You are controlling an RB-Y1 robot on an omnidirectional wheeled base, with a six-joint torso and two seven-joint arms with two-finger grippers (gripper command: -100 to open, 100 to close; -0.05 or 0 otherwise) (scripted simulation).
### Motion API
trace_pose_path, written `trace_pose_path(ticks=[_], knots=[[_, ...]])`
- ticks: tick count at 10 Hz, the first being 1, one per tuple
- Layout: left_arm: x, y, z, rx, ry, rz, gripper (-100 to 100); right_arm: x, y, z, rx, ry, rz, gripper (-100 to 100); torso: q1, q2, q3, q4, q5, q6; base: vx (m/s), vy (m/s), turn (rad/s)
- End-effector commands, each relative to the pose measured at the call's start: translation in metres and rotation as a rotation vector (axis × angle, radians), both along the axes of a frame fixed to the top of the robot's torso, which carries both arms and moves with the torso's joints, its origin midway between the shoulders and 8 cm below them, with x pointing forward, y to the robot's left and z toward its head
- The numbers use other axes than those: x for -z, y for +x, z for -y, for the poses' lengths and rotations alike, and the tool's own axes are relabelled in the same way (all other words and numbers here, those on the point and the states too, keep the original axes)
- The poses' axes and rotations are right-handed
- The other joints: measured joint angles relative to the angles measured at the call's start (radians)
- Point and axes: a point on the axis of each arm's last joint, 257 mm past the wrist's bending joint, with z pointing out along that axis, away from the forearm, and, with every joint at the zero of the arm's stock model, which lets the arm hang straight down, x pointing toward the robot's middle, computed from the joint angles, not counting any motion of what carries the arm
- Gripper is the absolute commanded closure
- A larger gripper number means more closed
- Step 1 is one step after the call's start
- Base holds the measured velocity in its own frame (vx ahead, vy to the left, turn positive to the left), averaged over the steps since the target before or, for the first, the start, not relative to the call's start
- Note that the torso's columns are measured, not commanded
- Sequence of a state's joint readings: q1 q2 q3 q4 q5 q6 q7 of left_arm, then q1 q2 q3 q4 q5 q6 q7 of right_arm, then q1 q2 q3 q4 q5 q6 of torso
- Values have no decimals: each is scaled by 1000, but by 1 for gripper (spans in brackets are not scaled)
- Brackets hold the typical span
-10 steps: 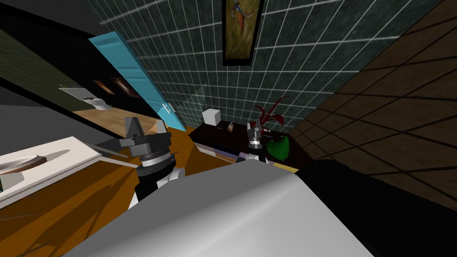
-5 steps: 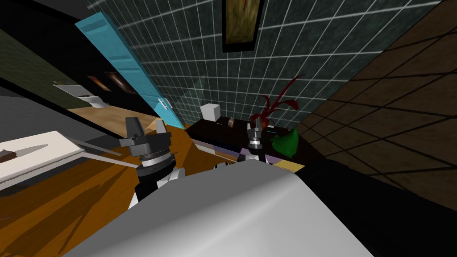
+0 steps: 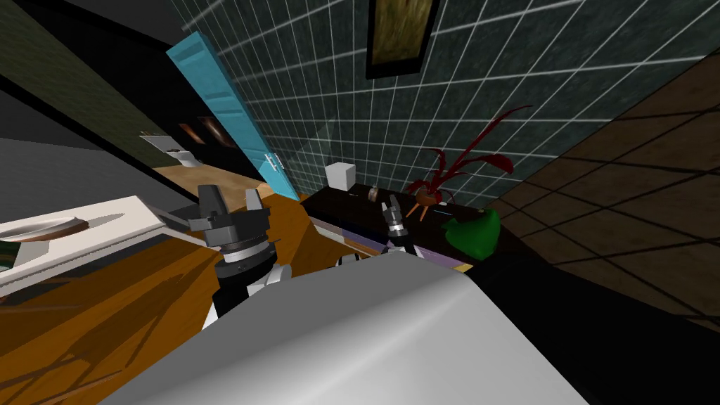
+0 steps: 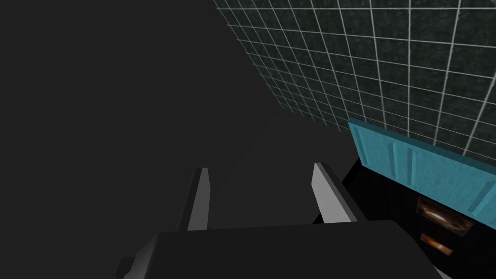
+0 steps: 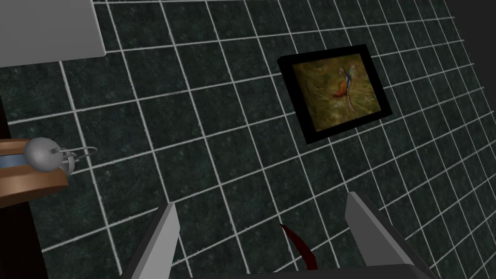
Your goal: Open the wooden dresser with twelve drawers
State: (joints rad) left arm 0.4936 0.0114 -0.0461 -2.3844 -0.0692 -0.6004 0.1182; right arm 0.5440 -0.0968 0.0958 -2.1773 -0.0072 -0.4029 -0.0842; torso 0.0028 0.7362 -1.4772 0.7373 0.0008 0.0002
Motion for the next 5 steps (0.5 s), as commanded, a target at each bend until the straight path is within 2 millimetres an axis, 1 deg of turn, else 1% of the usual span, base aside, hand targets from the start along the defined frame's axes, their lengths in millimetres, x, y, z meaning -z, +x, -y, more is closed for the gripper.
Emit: trace_pose_path(ticks=[1, 2, 3, 4, 5], knots=[[0, 0, 0, 0, 0, 0, 0, 42, 14, -7, -22, -38, -121, -100, -3, 3, 2, 1, -1, 0, 65, 91, 169], [0, 0, 0, 0, 0, 0, 0, 44, 14, -7, -21, -38, -125, -100, -3, 4, 2, 1, -1, -1, 61, 63, 91], [0, 0, 0, 0, 0, 0, 0, 71, 19, -12, -31, -62, -204, -100, -5, 4, 2, 1, -1, 0, 75, 60, 169], [0, 0, 0, 0, 0, 0, 0, 74, 20, -11, -31, -61, -211, -100, -4, 2, 1, 1, -1, 0, 63, 52, 98], [0, 0, 0, 0, 0, 0, 0, 107, 23, -15, -39, -86, -297, -100, -4, 2, 1, 1, -1, 0, 91, 72, 213]])
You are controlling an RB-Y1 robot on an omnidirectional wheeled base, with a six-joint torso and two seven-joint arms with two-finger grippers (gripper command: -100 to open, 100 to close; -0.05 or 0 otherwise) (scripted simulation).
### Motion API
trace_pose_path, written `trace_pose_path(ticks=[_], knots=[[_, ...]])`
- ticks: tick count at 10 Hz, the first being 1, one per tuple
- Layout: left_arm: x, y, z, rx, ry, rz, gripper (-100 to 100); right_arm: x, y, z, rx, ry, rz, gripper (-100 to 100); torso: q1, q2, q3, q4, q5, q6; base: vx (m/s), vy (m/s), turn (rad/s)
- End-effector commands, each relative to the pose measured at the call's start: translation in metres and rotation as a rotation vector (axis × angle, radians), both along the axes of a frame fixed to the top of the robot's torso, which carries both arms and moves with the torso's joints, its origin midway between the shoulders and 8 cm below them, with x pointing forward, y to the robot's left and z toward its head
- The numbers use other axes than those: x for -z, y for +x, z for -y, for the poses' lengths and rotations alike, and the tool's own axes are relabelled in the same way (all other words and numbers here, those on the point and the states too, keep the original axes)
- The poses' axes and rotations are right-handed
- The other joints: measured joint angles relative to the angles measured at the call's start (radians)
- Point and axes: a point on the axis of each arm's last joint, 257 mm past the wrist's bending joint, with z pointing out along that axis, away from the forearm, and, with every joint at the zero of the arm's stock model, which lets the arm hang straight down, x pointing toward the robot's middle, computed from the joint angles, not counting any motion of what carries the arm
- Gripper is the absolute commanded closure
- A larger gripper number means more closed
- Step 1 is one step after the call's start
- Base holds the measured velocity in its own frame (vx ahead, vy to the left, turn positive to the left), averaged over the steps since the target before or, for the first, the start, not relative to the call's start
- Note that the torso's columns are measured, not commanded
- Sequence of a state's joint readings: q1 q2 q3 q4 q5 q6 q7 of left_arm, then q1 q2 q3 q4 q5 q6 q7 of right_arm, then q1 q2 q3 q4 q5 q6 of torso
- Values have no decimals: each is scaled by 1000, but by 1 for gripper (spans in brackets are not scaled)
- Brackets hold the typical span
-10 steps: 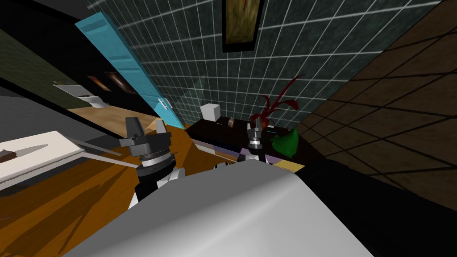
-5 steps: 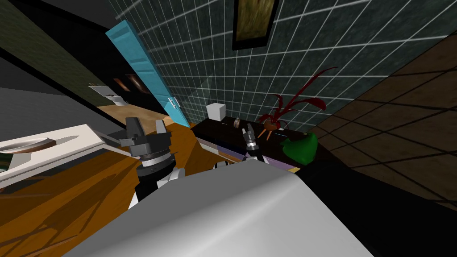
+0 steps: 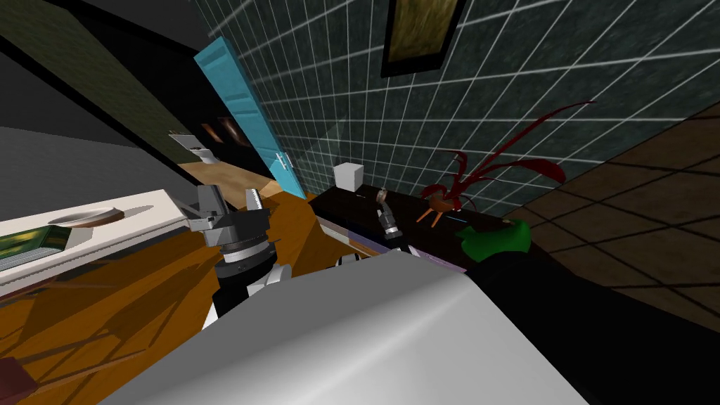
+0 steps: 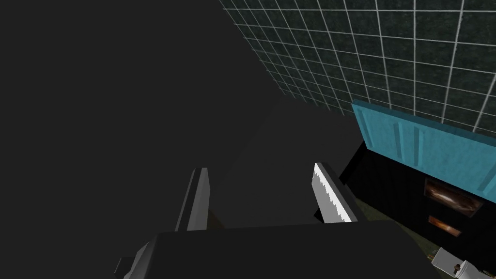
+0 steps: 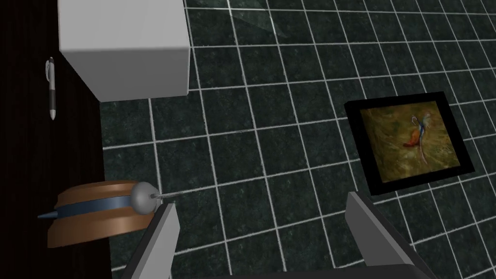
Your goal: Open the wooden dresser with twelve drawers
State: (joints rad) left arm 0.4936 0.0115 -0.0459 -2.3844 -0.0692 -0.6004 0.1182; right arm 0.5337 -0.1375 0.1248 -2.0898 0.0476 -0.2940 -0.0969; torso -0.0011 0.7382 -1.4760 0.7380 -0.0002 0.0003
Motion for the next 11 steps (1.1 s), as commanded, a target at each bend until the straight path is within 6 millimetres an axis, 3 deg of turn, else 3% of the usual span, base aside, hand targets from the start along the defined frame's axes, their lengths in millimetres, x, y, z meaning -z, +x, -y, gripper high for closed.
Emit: trace_pose_path(ticks=[1, 2, 3, 4, 5, 6, 8, 9, 10, 11], knots=[[0, 0, 0, 0, 0, 0, 0, 40, 5, -3, -8, -28, -107, -100, 2, -2, -1, 0, 0, -1, 83, 70, 106], [0, 0, 0, 0, 0, 0, 0, 73, 5, -6, -14, -54, -194, -100, 2, -1, -1, 0, 1, 0, 76, 85, 232], [0, 0, 0, 0, 0, 0, 0, 76, 6, -5, -12, -54, -205, -100, 2, 0, 0, 0, 1, -1, 78, 60, 103], [0, 0, 0, 0, 0, 0, 0, 109, 4, -9, -18, -81, -288, -100, 1, 1, 0, 0, 0, 0, 106, 71, 212], [0, 0, 0, 0, 0, 0, 0, 115, 3, -8, -14, -82, -308, -100, 1, -1, 0, 0, 0, -1, 83, 72, 126], [0, 0, 0, 0, 0, 0, 0, 146, -1, -11, -21, -111, -384, -100, 1, 0, 0, 0, 0, 0, 92, 108, 267], [0, 0, 0, 0, 0, 0, 0, 156, -2, -9, -14, -112, -416, -100, 1, 1, 0, 0, 1, 0, 61, 64, 42], [0, 0, 0, 0, 0, 0, 0, 189, -10, -11, -19, -143, -499, -100, -2, 2, 1, 1, 0, 0, 90, 62, 264], [0, 0, 0, 0, 0, 0, 0, 197, -12, -9, -12, -145, -527, -100, 0, -1, 0, 0, 0, -1, 95, 53, 132], [0, 0, 0, 0, 0, 0, 0, 226, -21, -12, -20, -177, -596, -100, 1, -1, -1, 0, 0, 0, 112, 71, 262]])
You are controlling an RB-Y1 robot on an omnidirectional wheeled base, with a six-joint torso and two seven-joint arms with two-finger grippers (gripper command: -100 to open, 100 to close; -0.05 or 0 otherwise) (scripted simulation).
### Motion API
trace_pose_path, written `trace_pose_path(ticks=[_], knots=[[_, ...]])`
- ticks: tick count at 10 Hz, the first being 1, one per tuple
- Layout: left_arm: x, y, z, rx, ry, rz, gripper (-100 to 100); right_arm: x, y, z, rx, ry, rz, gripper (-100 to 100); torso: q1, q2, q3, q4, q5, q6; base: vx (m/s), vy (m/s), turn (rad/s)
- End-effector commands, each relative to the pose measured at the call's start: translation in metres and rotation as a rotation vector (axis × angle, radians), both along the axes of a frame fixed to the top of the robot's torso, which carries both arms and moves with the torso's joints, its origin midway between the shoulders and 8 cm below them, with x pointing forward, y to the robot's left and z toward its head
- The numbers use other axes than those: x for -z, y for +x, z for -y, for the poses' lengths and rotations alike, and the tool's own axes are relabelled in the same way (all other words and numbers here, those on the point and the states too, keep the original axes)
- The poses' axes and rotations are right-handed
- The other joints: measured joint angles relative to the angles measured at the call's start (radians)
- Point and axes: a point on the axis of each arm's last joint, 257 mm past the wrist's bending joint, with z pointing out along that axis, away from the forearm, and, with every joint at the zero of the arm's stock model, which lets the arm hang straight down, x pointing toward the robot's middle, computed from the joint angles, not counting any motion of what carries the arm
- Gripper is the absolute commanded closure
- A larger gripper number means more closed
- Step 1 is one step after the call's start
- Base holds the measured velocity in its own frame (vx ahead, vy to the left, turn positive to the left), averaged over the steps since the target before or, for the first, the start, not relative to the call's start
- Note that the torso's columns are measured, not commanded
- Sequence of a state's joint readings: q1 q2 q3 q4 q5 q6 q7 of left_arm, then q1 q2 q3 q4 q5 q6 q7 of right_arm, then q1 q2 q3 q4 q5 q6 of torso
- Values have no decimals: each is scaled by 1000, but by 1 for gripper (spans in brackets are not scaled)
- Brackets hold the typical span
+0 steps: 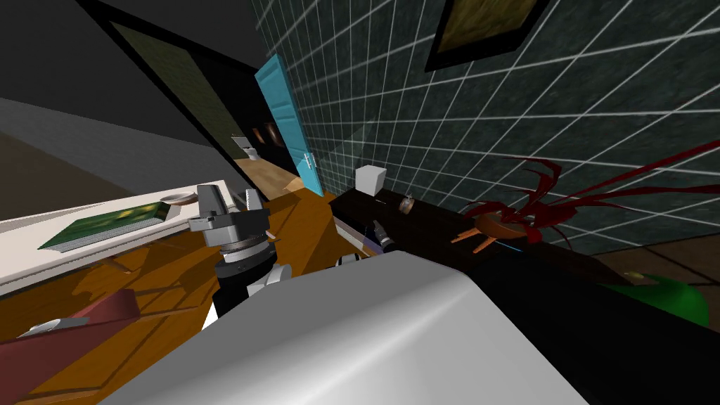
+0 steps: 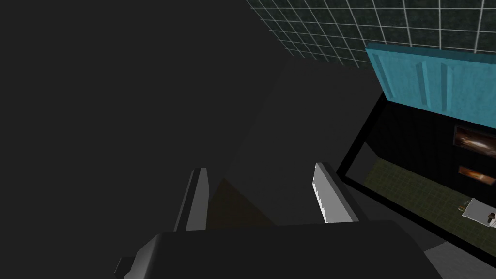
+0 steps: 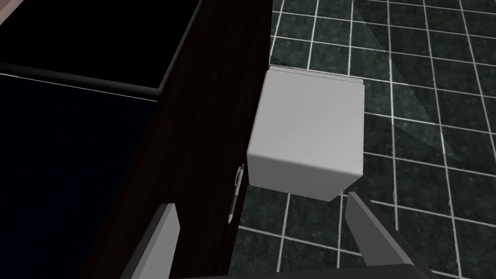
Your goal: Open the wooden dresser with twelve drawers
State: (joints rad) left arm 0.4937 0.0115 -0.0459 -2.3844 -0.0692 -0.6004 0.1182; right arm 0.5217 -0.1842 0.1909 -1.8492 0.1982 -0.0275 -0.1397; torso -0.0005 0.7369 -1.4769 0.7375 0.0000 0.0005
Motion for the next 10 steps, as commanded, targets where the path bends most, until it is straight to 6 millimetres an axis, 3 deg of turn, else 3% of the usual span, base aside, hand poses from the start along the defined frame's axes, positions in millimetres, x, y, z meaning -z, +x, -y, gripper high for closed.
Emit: trace_pose_path(ticks=[1, 2, 3, 6, 7, 8, 10], knots=[[0, 0, 0, 0, 0, 0, 0, 45, -15, -3, 0, -41, -124, -100, 2, -1, 0, 0, 0, -1, 94, 65, 131], [0, 0, 0, 0, 0, 0, 0, 49, -16, -1, 5, -43, -139, -100, 1, 1, 1, 0, 0, 0, 39, 39, -31], [0, 0, 0, 0, 0, 0, 0, 80, -29, -2, -2, -79, -219, -100, -1, 4, 3, 1, 0, 0, 68, 80, 251], [0, 0, 0, 0, 0, 0, 0, 123, -51, 2, 2, -126, -343, -100, 2, -2, -1, 0, 0, -1, 106, 76, 176], [0, 0, 0, 0, 0, 0, 0, 127, -54, 5, 11, -130, -366, -100, 1, 0, 0, 0, 0, 0, 49, 37, -5], [0, 0, 0, 0, 0, 0, 0, 152, -70, 5, 0, -172, -432, -100, -2, 4, 2, 1, 0, 0, 85, 71, 233], [0, 0, 0, 0, 0, 0, 0, 164, -79, 11, 15, -182, -480, -100, 0, 2, 1, 0, 0, 0, 62, 40, 80]])
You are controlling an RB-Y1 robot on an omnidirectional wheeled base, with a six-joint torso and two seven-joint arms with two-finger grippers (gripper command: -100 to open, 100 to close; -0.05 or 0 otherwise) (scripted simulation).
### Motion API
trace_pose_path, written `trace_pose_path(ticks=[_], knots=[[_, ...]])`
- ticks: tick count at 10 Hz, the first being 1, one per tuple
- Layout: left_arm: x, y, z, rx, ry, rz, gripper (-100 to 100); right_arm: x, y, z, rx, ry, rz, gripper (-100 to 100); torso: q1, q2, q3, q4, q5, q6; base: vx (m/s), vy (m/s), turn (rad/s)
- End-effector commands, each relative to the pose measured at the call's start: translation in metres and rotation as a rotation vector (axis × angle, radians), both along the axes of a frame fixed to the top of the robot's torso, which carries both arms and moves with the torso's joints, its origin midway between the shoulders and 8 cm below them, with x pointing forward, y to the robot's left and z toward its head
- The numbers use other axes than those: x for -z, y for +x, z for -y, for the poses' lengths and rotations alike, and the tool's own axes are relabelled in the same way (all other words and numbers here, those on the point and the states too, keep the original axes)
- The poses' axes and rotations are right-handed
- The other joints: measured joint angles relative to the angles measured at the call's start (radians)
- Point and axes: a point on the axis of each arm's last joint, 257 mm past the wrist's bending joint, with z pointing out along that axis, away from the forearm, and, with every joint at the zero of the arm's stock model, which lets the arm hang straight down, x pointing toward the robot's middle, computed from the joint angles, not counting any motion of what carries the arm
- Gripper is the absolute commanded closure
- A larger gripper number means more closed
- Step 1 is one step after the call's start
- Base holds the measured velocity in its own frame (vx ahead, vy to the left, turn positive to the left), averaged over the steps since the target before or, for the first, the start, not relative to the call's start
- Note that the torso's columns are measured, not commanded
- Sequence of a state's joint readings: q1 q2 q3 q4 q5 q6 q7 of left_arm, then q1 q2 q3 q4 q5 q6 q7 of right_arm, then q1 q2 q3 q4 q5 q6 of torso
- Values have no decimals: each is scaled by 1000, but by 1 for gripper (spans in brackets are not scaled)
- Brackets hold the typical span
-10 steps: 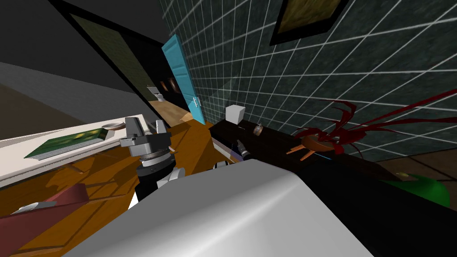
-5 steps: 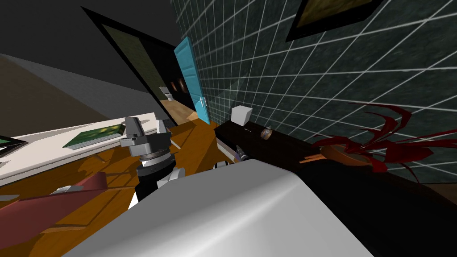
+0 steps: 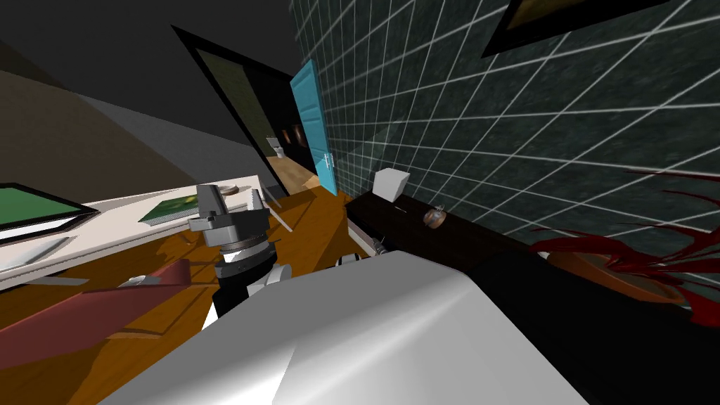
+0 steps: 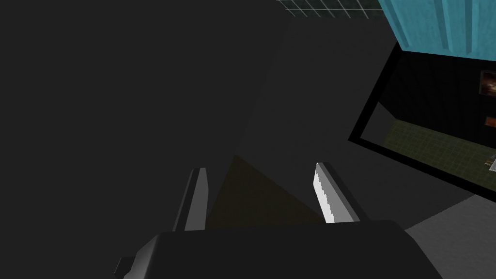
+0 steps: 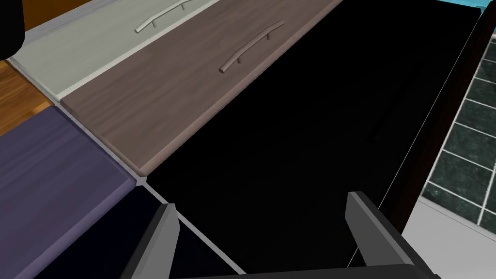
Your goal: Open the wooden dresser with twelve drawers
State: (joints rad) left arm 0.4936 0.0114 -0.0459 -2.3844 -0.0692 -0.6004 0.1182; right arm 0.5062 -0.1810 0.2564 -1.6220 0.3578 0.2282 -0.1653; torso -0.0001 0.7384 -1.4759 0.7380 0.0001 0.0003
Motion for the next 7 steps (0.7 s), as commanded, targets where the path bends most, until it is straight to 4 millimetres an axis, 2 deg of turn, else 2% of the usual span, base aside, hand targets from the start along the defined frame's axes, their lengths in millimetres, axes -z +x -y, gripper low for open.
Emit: trace_pose_path(ticks=[1, 3, 5, 7], knots=[[0, 0, 0, 0, 0, 0, 0, 33, -28, 6, -4, -59, -113, -100, -2, 2, 1, 0, 0, 0, 93, 41, 231], [0, 0, 0, 0, 0, 0, 0, 42, -36, 11, 10, -70, -150, -100, 1, -2, -1, 0, 0, 0, 70, 46, 85], [0, 0, 0, 0, 0, 0, 0, 70, -65, 21, 9, -132, -256, -100, 1, -1, 0, 0, 0, -1, 87, 59, 196], [0, 0, 0, 0, 0, 0, 0, 71, -66, 21, 9, -132, -259, -100, -1, 1, 1, 0, 0, 0, 24, 26, -18]])
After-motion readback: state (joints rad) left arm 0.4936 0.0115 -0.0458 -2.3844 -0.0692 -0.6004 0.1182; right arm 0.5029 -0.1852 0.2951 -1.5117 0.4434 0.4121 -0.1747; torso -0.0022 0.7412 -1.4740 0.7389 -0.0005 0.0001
